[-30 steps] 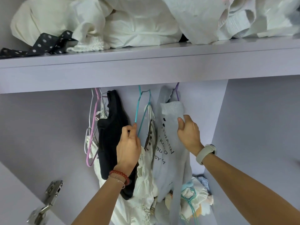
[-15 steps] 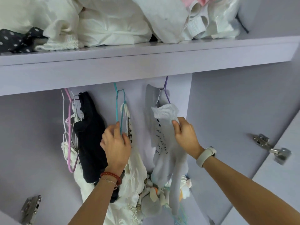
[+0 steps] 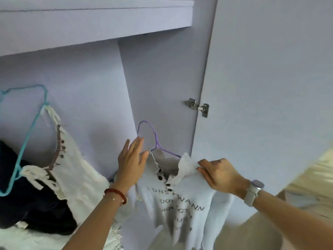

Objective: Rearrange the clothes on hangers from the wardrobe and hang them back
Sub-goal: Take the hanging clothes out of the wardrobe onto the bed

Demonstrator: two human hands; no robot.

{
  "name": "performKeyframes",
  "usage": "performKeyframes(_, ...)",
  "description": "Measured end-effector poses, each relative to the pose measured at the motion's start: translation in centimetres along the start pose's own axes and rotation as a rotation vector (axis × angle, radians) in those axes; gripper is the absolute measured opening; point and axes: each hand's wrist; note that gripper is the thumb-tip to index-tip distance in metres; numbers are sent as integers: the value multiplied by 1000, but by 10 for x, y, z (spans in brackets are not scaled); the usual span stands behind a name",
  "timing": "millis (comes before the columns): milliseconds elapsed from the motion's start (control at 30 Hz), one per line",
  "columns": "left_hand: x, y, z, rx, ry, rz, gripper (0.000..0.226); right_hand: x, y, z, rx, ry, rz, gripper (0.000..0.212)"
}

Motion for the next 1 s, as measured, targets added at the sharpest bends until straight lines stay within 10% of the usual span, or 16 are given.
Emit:
performKeyframes(300,-46,153,121,-394,-531,252,18,-197,38,-96,-100,-82,603,22)
performKeyframes(467,-86,255,176,-430,-677,424,29,-305,15,-128,10,-11,974,50)
performKeyframes(1000,-246,535,290,-487,-1052,981,11,-500,-71,-200,-480,651,1851,24)
Point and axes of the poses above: each hand's wrist, its own x-axis towards the middle knuckle, its own z-axis out of the palm, y = z × x
